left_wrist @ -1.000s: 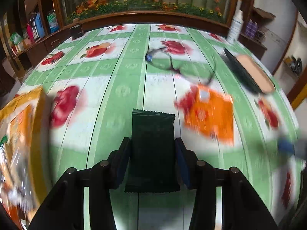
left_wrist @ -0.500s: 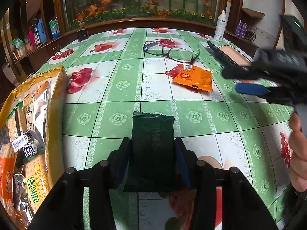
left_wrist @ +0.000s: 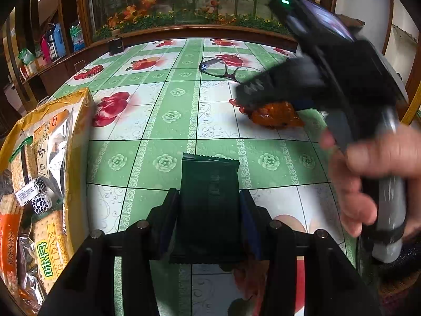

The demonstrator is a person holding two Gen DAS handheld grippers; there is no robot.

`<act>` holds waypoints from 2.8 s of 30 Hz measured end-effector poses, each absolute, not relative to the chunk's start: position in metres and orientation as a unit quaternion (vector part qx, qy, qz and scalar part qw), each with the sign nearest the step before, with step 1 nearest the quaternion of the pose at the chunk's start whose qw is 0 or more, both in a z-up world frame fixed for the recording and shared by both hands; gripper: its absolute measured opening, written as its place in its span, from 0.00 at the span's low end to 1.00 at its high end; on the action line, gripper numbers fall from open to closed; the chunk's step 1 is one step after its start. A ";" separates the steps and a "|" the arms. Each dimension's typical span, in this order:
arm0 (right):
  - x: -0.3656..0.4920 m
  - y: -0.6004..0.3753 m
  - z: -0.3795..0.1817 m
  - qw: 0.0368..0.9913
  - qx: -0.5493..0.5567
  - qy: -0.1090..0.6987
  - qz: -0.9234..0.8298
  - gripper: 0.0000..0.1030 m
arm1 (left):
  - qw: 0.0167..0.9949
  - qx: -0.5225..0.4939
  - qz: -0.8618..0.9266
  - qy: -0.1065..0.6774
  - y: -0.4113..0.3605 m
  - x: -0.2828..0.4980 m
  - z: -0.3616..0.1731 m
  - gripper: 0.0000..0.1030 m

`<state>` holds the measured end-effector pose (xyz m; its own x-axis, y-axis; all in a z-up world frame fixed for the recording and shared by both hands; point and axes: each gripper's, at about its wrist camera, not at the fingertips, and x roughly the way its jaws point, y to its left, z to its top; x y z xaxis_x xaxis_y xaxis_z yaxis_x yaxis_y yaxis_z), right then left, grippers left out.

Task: Organize snacks
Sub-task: 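Grasp the dark green pouch with the left gripper while the right grasps the orange wrapper, then lift the green pouch and orange wrapper and carry them toward the yellow tray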

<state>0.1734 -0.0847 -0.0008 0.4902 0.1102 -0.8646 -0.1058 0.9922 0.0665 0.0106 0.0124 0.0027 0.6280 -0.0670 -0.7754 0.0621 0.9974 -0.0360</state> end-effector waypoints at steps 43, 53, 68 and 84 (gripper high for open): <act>0.050 -0.137 -0.005 0.883 -0.060 0.438 0.155 0.60 | 0.900 0.018 -0.028 0.434 0.006 0.011 0.000 0.56; 0.039 -0.133 0.011 0.894 -0.040 0.412 0.174 0.48 | 0.904 -0.008 -0.030 0.426 0.014 0.009 0.003 0.43; 0.034 -0.136 0.021 0.899 -0.005 0.393 0.194 0.48 | 0.915 -0.020 -0.037 0.401 0.017 -0.007 0.016 0.42; 0.036 -0.133 0.016 0.893 0.004 0.402 0.202 0.48 | 0.929 0.004 -0.009 0.369 0.024 -0.019 0.034 0.42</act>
